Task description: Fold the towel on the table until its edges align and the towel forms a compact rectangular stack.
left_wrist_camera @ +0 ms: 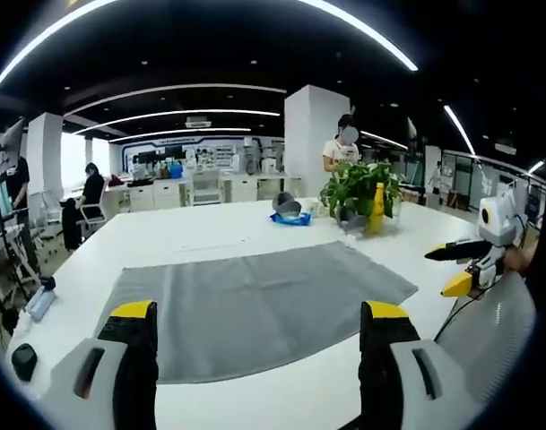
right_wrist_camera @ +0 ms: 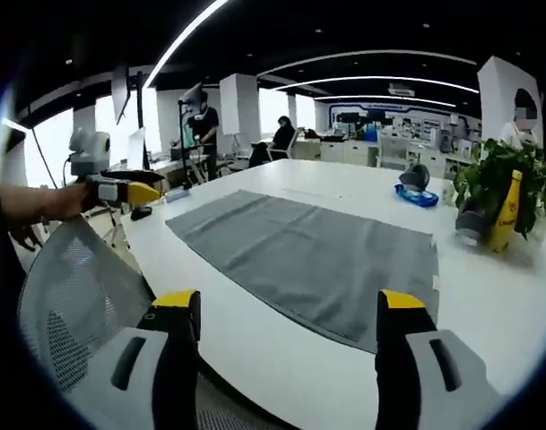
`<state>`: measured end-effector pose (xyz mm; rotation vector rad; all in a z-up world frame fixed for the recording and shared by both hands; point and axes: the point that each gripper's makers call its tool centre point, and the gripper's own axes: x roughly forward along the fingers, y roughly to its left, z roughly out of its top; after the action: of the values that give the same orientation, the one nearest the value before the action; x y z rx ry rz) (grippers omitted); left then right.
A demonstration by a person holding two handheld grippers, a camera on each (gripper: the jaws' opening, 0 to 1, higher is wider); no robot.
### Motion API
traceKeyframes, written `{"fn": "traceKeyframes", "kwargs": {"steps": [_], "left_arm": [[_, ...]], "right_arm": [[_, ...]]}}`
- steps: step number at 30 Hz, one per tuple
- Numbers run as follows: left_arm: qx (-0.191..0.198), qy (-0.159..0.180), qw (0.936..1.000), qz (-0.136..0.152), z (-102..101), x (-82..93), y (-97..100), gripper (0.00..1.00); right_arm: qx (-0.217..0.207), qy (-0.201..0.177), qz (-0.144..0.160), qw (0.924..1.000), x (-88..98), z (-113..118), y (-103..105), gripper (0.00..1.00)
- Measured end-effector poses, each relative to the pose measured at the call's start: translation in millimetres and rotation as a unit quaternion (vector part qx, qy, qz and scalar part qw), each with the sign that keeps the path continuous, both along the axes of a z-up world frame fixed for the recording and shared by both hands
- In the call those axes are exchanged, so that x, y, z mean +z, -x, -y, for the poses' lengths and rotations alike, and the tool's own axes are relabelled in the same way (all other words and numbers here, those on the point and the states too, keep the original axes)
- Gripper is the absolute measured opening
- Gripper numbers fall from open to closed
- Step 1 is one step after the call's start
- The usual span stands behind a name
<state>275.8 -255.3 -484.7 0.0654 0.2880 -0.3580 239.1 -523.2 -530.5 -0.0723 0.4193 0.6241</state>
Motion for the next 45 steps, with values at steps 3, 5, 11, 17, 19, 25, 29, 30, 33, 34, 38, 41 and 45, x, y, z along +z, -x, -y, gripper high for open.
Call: {"fn": "traceKeyframes", "kwargs": {"steps": [3, 5, 11, 17, 19, 25, 29, 30, 33, 34, 38, 41, 45], "left_arm": [[-0.002, -0.004, 1.0000, 0.000, 0.3, -0.7, 0.4, 0.96], [-0.003, -0.006, 1.0000, 0.000, 0.4, -0.7, 0.6, 0.96], [-0.001, -0.004, 0.9999, 0.013, 0.1, 5.2, 0.8, 0.96], [0.004, 0.004, 0.9998, 0.021, -2.2, 9.3, -0.1, 0.96], [-0.001, 0.005, 0.9997, 0.023, 0.0, 10.4, 0.5, 0.96], [-0.008, -0.009, 0.9990, 0.042, 5.5, 17.6, 4.7, 0.93], [0.003, -0.017, 0.9993, 0.033, 1.4, 13.7, 3.2, 0.93], [0.005, -0.018, 0.9993, 0.031, 0.2, 13.1, 2.8, 0.93], [0.012, -0.018, 0.9994, 0.027, -1.6, 12.1, 2.5, 0.93], [0.012, -0.018, 0.9994, 0.026, -1.0, 12.3, 2.5, 0.93], [-0.014, -0.081, 0.9942, 0.069, 16.4, 26.5, 6.1, 0.87], [-0.018, -0.090, 0.9924, 0.083, 37.1, 33.6, 1.6, 0.91], [-0.034, 0.058, 0.9936, 0.091, 86.0, 54.5, -12.4, 0.98]], "right_arm": [[0.001, -0.002, -0.002, 1.0000, -0.3, -1.0, 0.8, 0.80], [0.003, -0.004, -0.002, 1.0000, 0.1, -1.9, 1.1, 0.80], [0.000, -0.013, 0.003, 0.9999, 3.3, -0.9, 0.3, 0.78], [-0.003, -0.047, 0.000, 0.9989, 9.3, -3.0, 0.9, 0.77], [-0.009, -0.092, 0.002, 0.9957, 18.4, -4.3, 0.0, 0.80], [-0.002, -0.072, 0.002, 0.9974, 16.4, 9.7, 5.6, 0.69], [-0.028, -0.068, 0.016, 0.9972, 25.9, 36.4, -0.7, 0.72], [-0.031, -0.069, 0.015, 0.9970, 27.5, 40.8, -1.7, 0.71], [-0.046, -0.059, 0.031, 0.9967, 35.2, 59.7, -9.1, 0.71], [-0.050, -0.059, 0.035, 0.9964, 37.4, 64.4, -11.1, 0.72], [-0.063, -0.057, 0.050, 0.9951, 46.7, 90.1, -21.6, 0.73], [-0.059, -0.046, 0.081, 0.9939, 55.8, 107.6, -25.9, 0.73], [-0.079, -0.049, 0.077, 0.9927, 60.1, 133.4, -31.0, 0.78]]}}
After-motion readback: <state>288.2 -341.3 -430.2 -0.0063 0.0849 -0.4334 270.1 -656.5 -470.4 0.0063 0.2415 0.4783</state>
